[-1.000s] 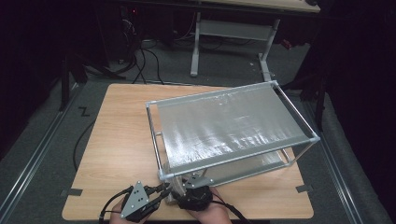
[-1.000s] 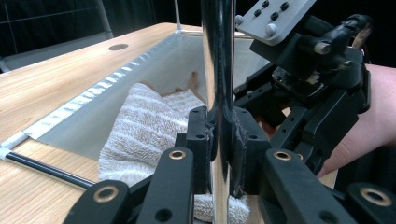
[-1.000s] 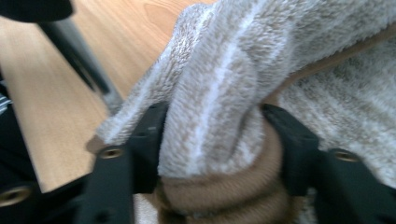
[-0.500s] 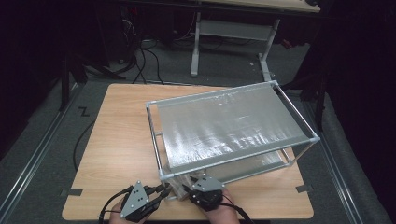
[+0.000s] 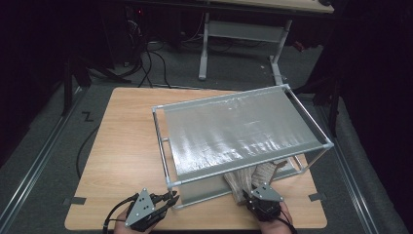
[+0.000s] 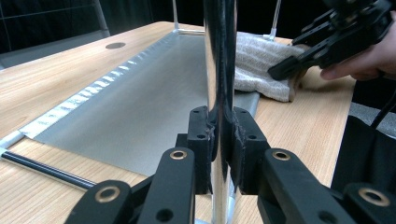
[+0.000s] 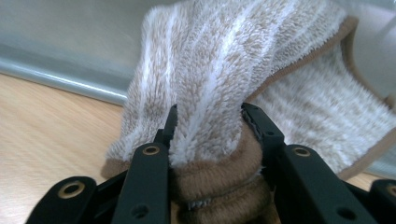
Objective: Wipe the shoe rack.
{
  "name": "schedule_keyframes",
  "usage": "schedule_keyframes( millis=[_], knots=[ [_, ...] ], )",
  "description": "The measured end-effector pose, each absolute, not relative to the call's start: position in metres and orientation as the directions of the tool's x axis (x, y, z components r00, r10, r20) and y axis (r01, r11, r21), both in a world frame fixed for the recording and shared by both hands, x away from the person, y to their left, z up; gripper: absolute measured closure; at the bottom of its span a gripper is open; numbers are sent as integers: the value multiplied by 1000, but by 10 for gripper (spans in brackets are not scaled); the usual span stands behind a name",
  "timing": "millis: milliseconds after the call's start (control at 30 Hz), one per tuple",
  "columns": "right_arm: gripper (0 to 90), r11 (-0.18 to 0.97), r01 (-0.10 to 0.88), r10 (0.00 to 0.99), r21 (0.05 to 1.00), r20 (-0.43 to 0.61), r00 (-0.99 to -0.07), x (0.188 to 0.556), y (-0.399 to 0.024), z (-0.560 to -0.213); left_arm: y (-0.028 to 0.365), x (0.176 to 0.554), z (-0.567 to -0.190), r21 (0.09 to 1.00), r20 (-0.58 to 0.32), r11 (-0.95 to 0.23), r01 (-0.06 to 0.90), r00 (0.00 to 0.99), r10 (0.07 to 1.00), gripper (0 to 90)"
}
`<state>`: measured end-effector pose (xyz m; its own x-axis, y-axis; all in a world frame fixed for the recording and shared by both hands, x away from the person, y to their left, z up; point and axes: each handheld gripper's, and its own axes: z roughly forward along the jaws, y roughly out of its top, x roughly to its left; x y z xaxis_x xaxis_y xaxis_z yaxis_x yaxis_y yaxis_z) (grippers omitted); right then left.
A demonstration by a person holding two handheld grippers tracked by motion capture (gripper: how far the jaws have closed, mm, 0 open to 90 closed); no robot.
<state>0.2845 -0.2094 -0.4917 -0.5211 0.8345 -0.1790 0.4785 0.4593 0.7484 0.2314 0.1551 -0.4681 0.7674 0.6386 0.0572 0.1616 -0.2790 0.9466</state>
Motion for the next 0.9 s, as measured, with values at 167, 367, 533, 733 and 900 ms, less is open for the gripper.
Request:
schedule_keyframes(
  millis=[167, 367, 533, 733, 900],
  knots=[
    [660, 478, 481, 832, 735, -202, -517, 295, -204, -496, 156, 234, -469, 948, 57, -274, 161, 761, 646, 797],
    [661, 461, 486, 841, 743, -191, -505, 316, -197, -497, 157, 242, -470, 951, 59, -267, 158, 753, 656, 796],
    [661, 453, 484, 845, 749, -187, -501, 331, -193, -498, 159, 248, -471, 953, 58, -259, 155, 748, 661, 796],
    [659, 424, 453, 852, 784, -177, -493, 329, -197, -495, 158, 249, -471, 954, 62, -259, 149, 748, 661, 795],
    [657, 365, 408, 872, 837, -152, -466, 309, -211, -482, 157, 254, -471, 955, 60, -259, 146, 759, 649, 796]
  ],
)
